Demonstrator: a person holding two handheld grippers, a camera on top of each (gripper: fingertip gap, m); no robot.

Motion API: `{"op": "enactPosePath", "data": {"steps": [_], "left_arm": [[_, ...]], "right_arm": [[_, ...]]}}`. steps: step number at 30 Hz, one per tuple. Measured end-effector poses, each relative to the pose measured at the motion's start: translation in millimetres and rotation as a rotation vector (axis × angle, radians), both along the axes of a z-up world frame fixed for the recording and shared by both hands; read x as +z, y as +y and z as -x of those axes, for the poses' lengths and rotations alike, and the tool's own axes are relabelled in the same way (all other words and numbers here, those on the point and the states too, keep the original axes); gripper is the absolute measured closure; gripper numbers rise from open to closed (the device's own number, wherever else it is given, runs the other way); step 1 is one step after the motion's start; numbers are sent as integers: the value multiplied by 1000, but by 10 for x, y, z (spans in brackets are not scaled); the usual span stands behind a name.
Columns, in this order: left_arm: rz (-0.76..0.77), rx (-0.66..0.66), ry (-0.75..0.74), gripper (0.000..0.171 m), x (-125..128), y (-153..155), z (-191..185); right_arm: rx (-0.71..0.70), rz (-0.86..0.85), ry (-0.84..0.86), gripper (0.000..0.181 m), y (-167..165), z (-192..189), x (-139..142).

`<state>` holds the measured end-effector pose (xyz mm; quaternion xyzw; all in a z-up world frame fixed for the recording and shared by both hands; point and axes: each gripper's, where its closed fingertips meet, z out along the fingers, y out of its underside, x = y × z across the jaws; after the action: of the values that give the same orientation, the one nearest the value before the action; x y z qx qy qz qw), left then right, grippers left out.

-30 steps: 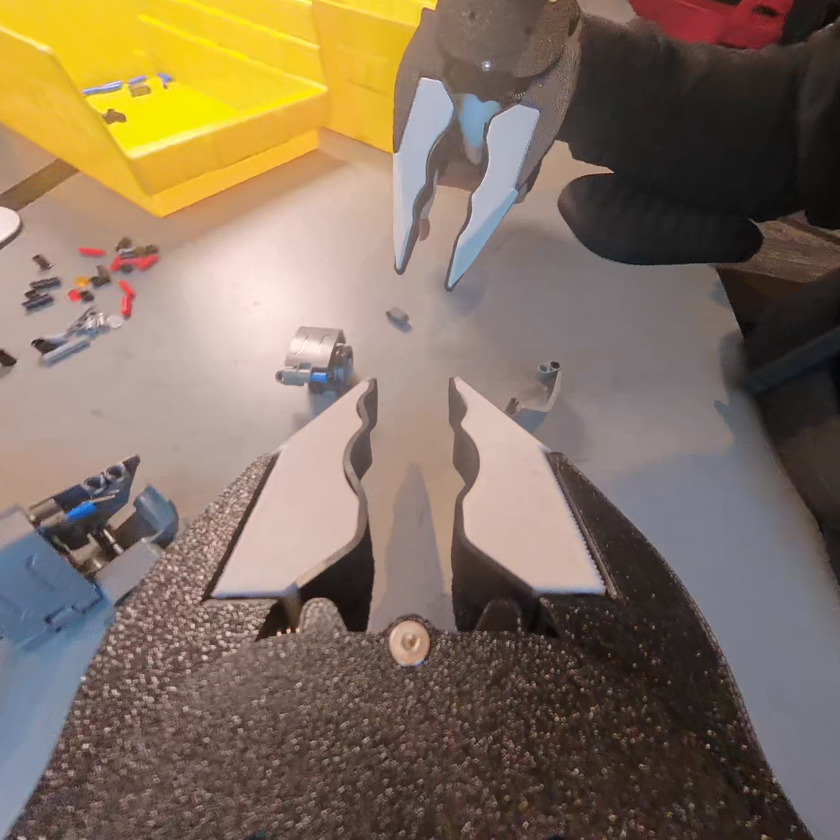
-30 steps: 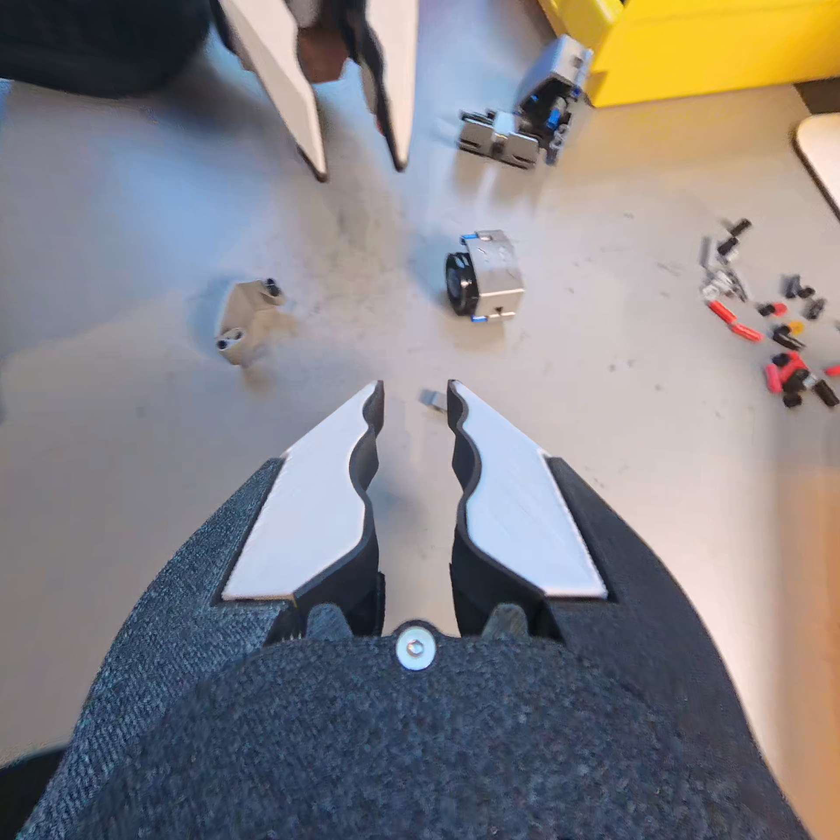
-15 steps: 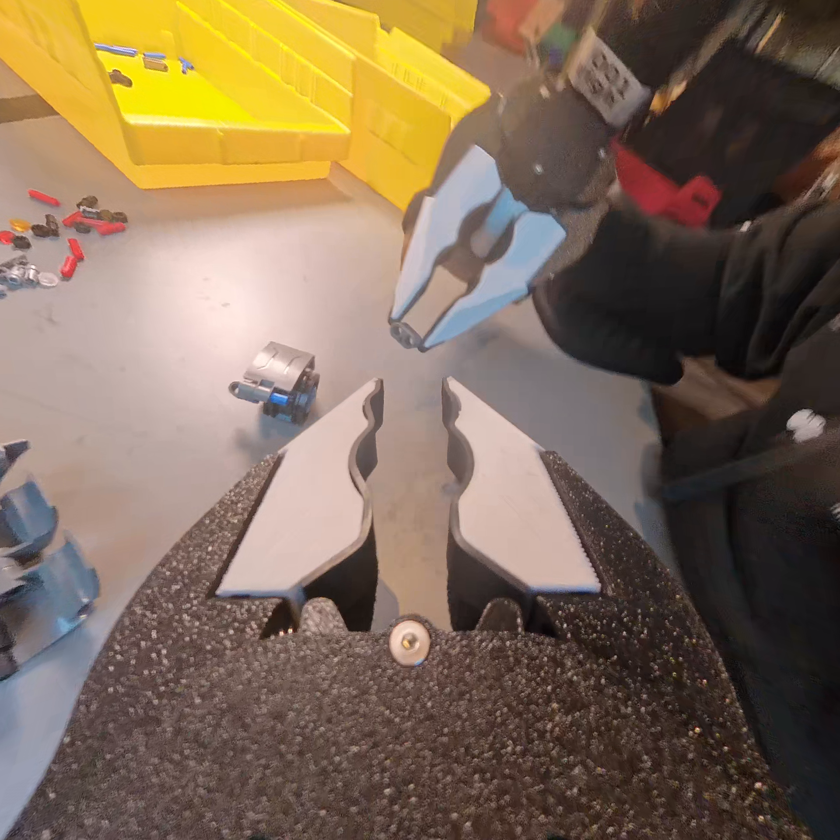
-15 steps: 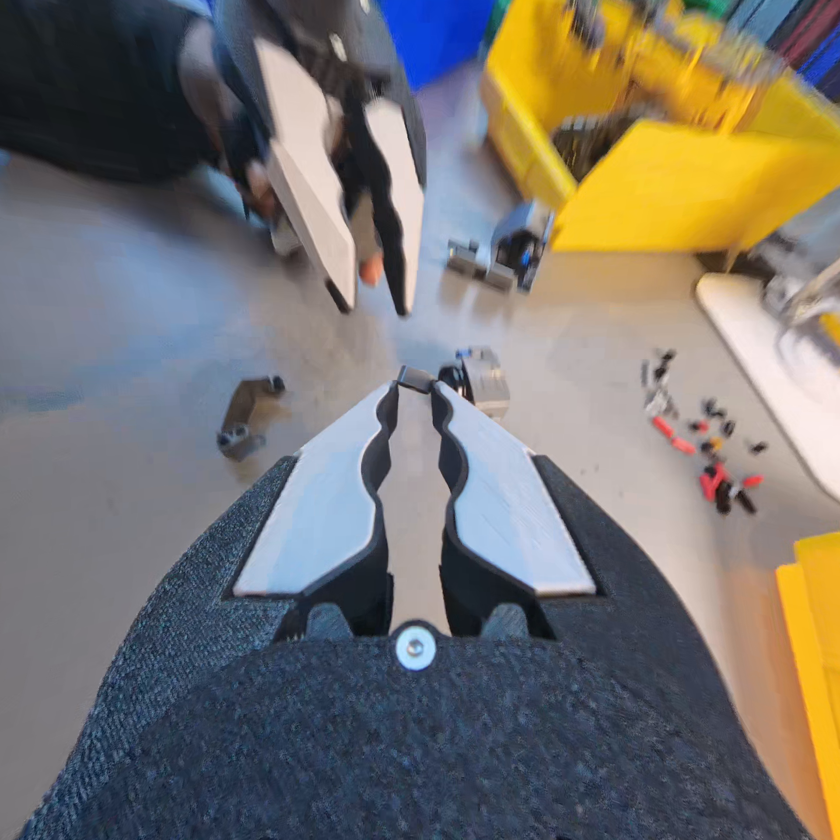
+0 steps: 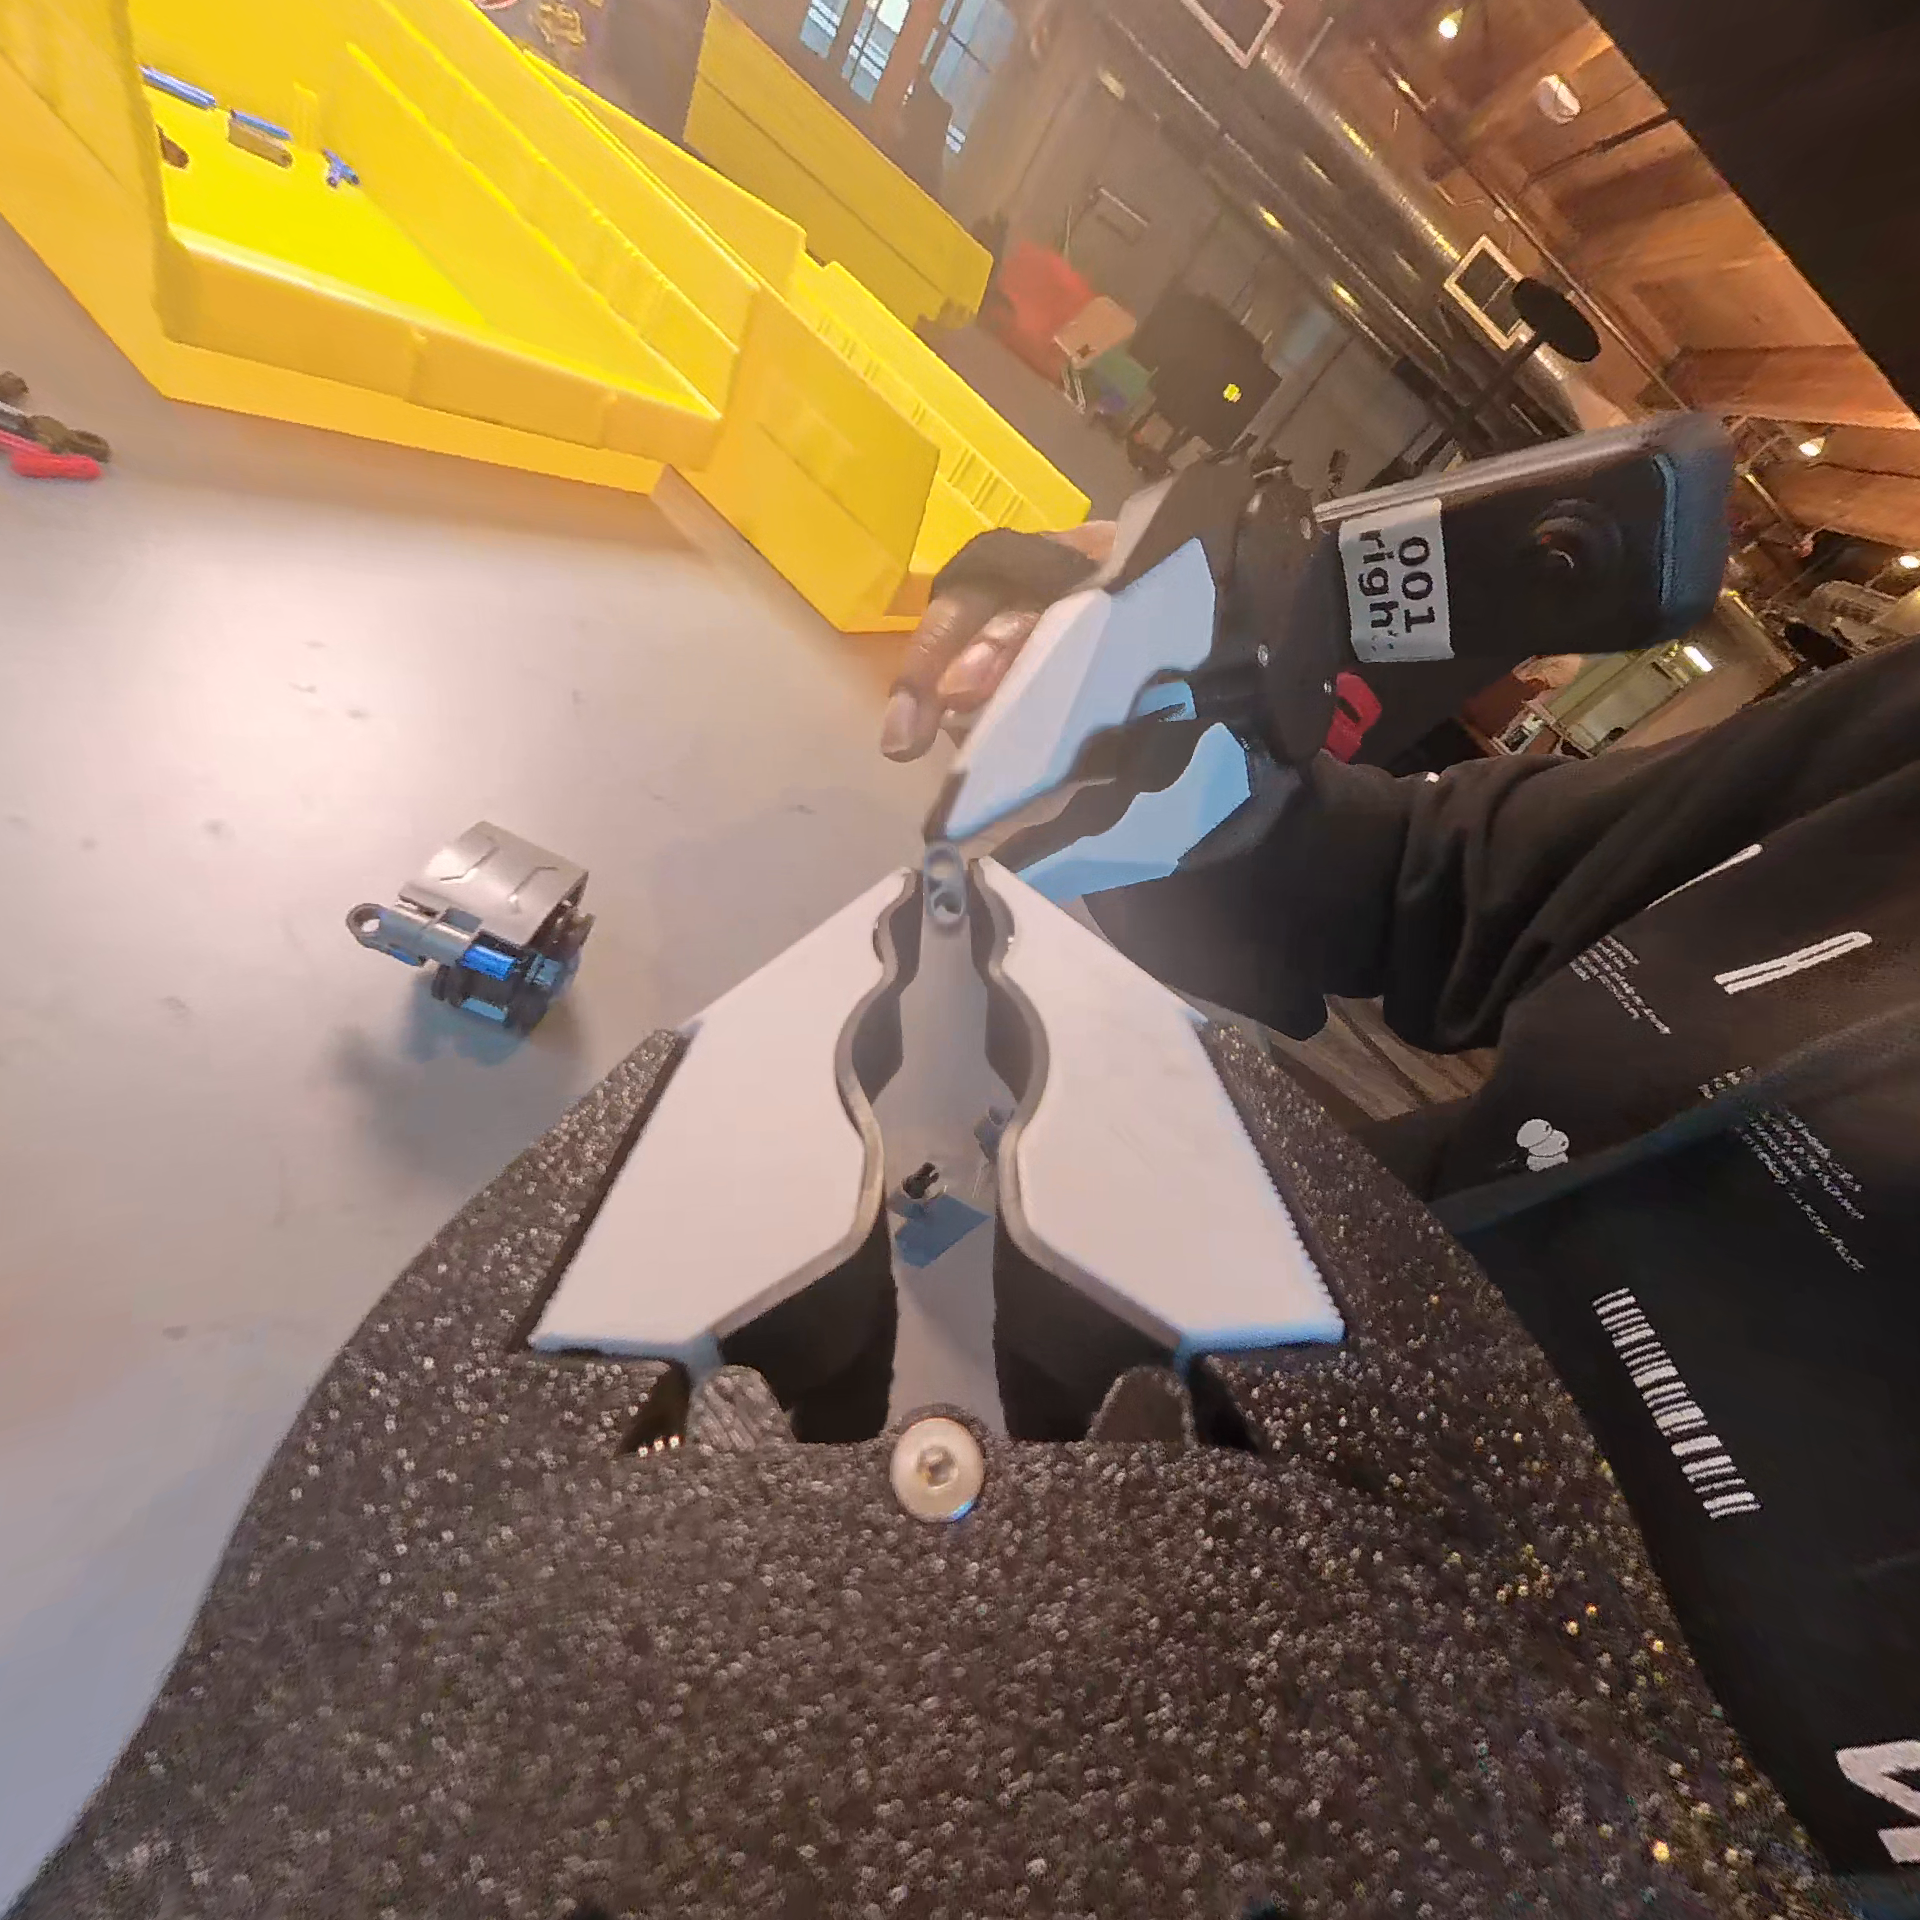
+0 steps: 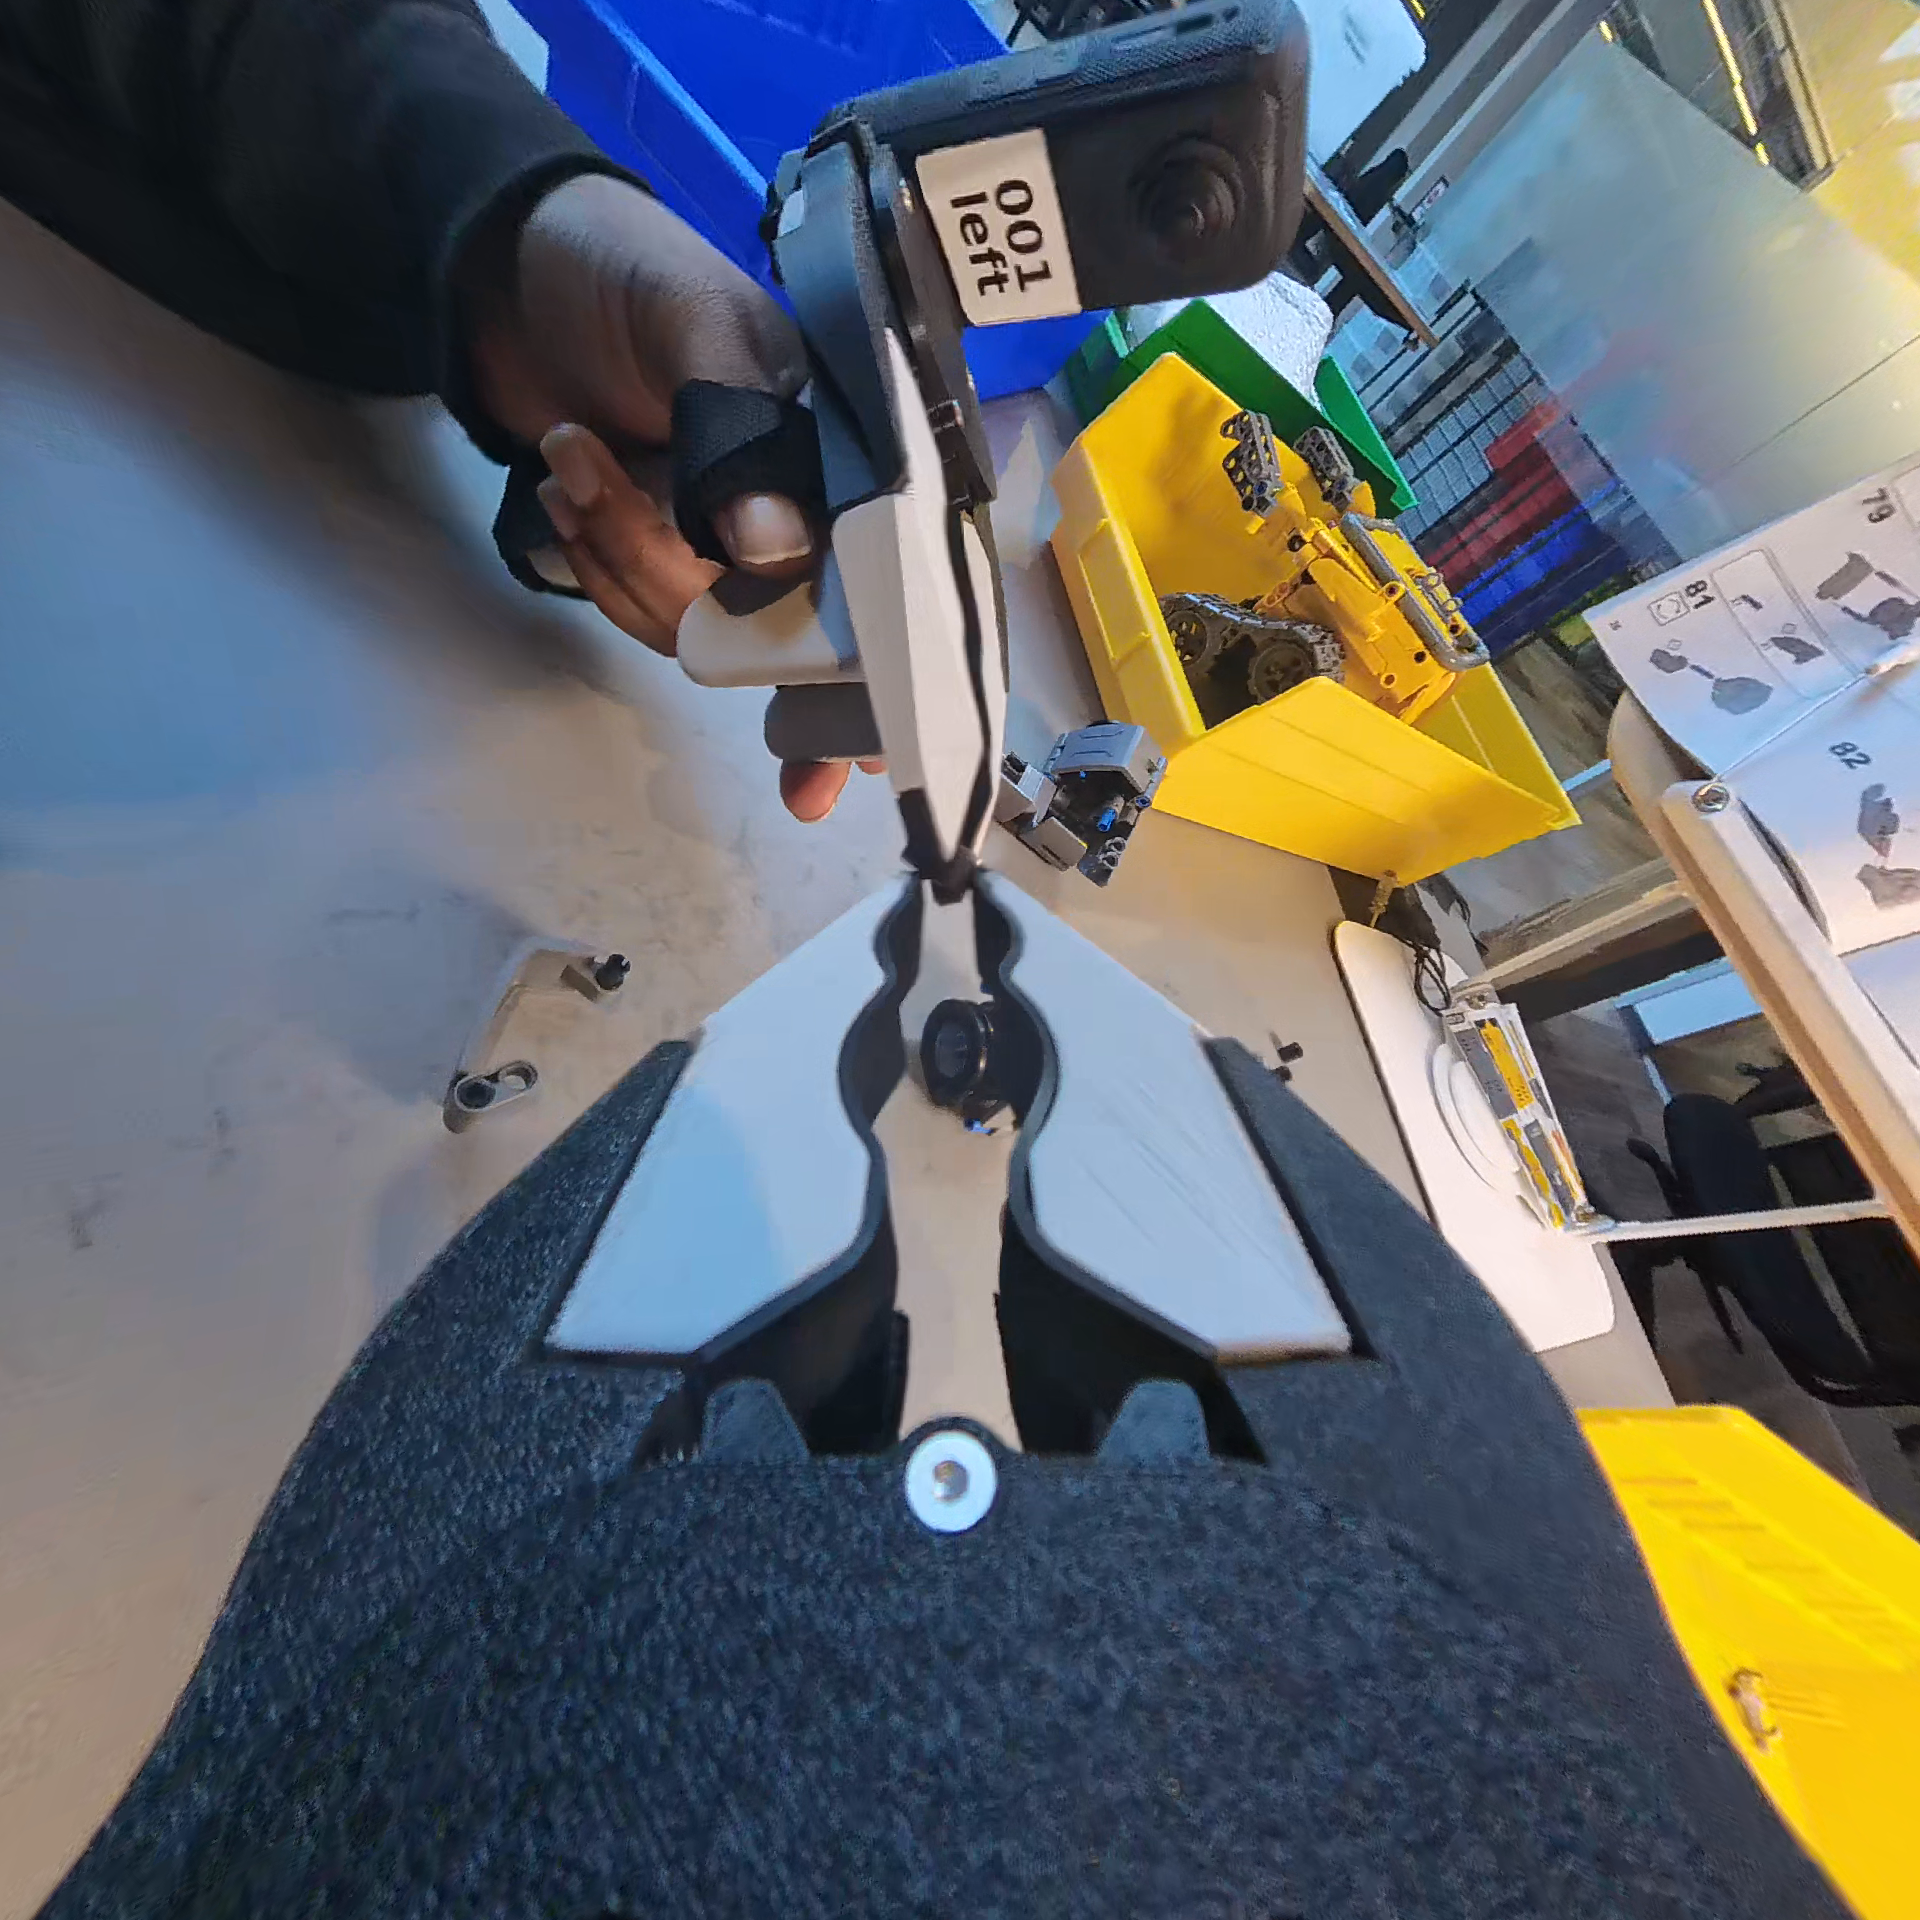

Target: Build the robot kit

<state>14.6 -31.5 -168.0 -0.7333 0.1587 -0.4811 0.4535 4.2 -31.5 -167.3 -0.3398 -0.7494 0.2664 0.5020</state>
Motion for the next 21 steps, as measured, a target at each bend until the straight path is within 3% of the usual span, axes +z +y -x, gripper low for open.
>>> {"op": "enactPosePath", "data": {"steps": [1, 6, 12, 21], "left_arm": [[8, 6, -4, 164, -4, 10, 19], [28, 40, 20, 164, -48, 47, 113], [40, 4, -56, 164, 31, 8, 88], [62, -43, -130, 164, 82, -37, 14]], "right_arm": [[3, -23, -2, 181, 1, -4, -20], [-13, -14, 39, 181, 35, 2, 30], [-3, 49, 53, 165, -5, 18, 55], [-12, 29, 64, 171, -43, 82, 20]]}}
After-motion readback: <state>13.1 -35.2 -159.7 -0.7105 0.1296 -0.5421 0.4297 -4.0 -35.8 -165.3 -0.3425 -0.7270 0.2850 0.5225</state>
